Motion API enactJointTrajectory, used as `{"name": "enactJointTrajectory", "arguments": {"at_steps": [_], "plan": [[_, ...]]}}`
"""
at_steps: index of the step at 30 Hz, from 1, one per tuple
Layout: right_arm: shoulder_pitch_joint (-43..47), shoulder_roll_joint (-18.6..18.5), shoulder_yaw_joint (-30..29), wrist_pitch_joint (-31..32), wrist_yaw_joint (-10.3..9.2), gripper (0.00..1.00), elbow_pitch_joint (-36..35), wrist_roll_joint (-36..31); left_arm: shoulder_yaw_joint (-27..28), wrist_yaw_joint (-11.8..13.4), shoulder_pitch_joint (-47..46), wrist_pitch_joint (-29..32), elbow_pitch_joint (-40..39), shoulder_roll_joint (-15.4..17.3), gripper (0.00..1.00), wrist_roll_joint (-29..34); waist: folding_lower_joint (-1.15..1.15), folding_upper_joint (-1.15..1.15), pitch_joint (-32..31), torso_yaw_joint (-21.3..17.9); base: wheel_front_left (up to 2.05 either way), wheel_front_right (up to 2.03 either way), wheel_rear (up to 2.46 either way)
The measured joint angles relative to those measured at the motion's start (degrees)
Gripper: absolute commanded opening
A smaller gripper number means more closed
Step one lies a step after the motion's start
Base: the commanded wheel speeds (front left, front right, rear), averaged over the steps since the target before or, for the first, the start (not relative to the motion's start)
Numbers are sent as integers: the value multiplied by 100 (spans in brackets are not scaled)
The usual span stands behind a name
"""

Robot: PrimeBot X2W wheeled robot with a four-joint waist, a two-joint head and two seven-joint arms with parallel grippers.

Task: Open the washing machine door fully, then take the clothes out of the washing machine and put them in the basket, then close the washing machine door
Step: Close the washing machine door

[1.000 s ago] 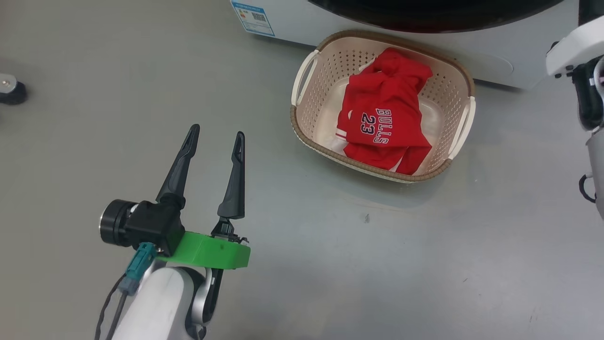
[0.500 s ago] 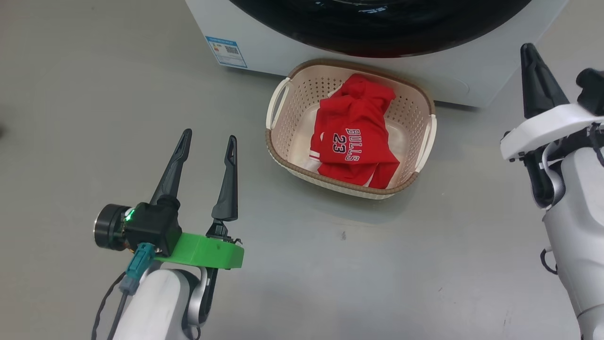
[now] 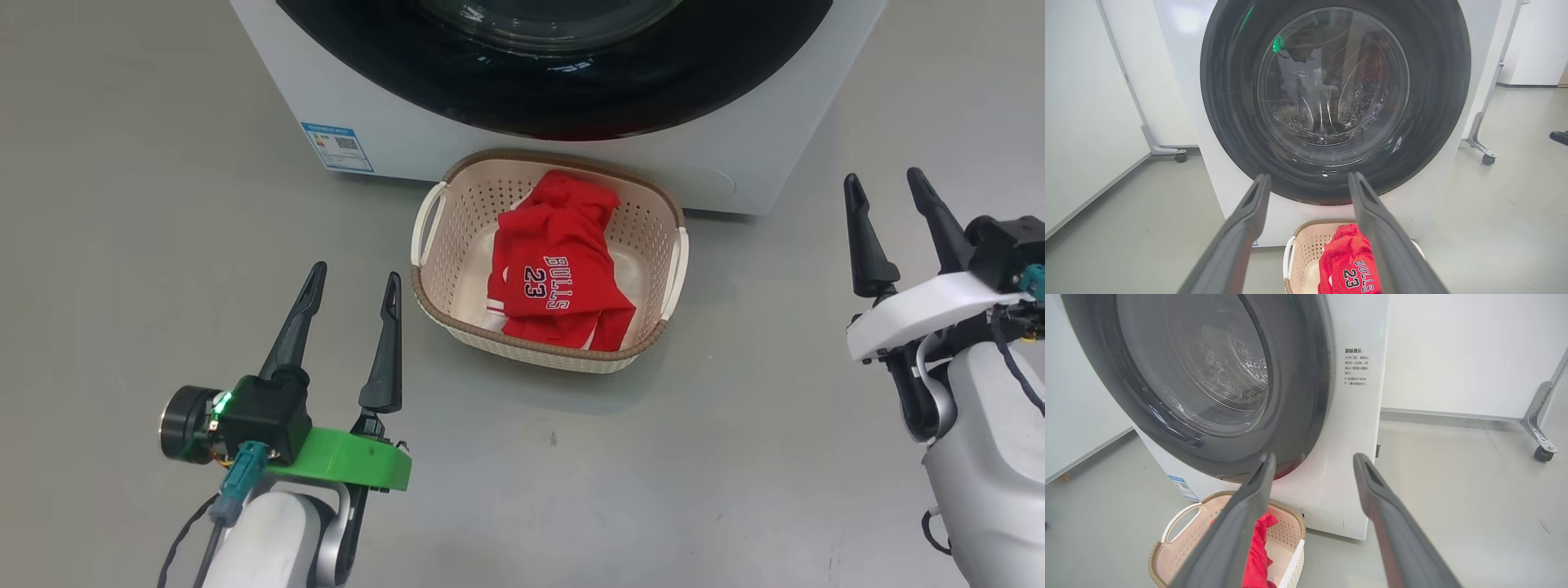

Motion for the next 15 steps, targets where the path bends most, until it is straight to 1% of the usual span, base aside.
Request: {"name": "enactJointTrajectory", "arguments": {"at_steps": [6, 7, 9, 11, 15], "plan": [[424, 159, -113, -2, -19, 100, -435, 0, 38, 0, 87, 0, 21, 58, 100, 0, 0, 0, -159, -185, 0, 0, 0], [518, 180, -131, -2, -59, 100, -492, 0, 40, 0, 104, 0, 24, 63, 100, 0, 0, 0, -189, -212, 0, 0, 0], [718, 225, -176, -3, -73, 100, -593, 0, 45, 0, 142, 0, 31, 77, 100, 0, 0, 0, -245, -265, 0, 0, 0], [925, 275, -225, -10, -154, 100, -676, 2, 62, -1, 163, 0, 45, 88, 100, 0, 0, 0, -305, -317, 0, 0, 0], [1299, 339, -288, -11, -256, 100, -902, 2, 54, -8, 280, 0, 111, 111, 100, -1, 0, 0, -423, -422, 0, 0, 0]]}}
